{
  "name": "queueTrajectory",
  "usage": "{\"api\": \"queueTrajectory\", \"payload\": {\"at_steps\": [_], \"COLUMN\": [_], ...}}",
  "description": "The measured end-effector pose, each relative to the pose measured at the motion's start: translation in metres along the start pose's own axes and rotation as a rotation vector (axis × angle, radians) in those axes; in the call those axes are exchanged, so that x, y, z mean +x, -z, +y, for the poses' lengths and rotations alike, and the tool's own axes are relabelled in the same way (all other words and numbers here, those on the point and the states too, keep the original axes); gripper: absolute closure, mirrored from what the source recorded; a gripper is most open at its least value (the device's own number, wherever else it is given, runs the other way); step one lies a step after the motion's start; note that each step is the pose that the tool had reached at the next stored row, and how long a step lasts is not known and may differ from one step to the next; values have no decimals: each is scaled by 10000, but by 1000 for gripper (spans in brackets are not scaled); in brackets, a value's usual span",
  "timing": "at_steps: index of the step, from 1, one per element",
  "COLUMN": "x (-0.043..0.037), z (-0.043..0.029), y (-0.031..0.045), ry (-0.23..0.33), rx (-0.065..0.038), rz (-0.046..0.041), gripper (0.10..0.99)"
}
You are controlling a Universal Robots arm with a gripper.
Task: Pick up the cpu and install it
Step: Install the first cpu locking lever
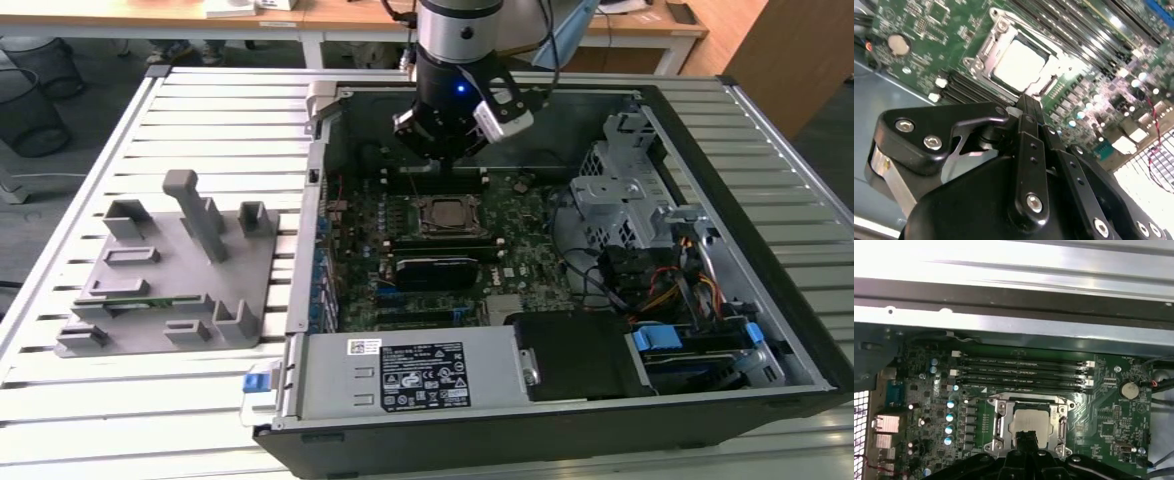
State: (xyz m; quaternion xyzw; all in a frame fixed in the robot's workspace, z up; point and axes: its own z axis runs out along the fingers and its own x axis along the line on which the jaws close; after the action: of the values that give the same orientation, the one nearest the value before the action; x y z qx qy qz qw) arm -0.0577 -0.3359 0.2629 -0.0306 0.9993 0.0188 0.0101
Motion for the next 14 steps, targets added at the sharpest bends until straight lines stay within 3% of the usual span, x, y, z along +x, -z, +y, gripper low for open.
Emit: {"api": "queueTrajectory", "payload": {"at_steps": [4, 14], "x": [122, 300], "z": [8, 24], "y": [1, -6], "ry": [0, -139], "rx": [-1, 2], "rz": [-2, -6], "gripper": [980, 980]}}
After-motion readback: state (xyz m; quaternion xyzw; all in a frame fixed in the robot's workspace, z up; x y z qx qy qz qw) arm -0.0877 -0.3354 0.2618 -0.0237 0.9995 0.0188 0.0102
